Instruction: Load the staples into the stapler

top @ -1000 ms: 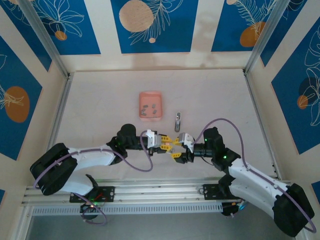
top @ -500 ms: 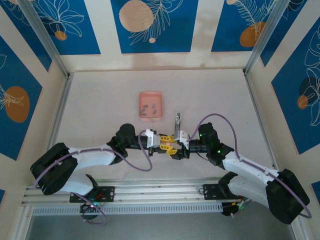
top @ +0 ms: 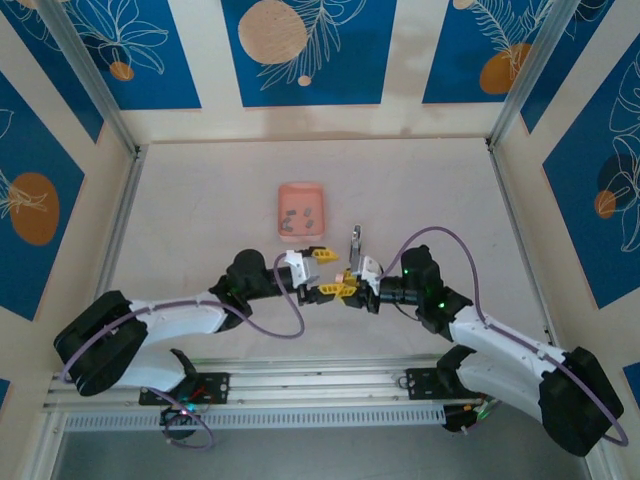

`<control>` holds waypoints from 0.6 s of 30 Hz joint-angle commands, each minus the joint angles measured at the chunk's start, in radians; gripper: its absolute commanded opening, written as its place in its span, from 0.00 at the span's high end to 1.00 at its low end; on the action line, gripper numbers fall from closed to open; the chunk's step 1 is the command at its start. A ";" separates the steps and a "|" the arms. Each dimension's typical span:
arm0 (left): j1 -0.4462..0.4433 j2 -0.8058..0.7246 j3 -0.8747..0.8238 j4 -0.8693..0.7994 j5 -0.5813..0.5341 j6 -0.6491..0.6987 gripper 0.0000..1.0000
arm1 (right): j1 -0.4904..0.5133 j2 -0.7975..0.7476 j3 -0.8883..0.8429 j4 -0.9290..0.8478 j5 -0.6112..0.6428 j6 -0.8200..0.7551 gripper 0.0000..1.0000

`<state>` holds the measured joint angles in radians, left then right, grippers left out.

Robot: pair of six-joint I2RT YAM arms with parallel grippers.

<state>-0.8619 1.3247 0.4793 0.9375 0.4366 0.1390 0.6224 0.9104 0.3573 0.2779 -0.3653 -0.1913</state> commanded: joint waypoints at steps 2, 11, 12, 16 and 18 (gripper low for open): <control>-0.006 -0.050 -0.057 -0.019 -0.377 -0.095 0.26 | -0.009 -0.029 -0.003 -0.157 0.340 0.327 0.75; -0.007 -0.053 -0.092 -0.201 -0.748 -0.198 0.20 | -0.206 0.143 0.121 -0.357 0.431 0.698 0.76; -0.006 -0.044 -0.093 -0.202 -0.745 -0.204 0.20 | -0.229 0.186 0.148 -0.373 0.447 0.719 0.76; -0.006 -0.008 -0.087 -0.199 -0.727 -0.217 0.20 | -0.283 0.382 0.304 -0.469 0.483 0.760 0.75; -0.007 0.004 -0.078 -0.211 -0.723 -0.214 0.20 | -0.295 0.483 0.391 -0.521 0.503 0.758 0.75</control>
<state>-0.8623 1.3125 0.3935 0.7456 -0.2581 -0.0525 0.3397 1.3094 0.6521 -0.1455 0.0917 0.5083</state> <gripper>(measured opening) 0.798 0.254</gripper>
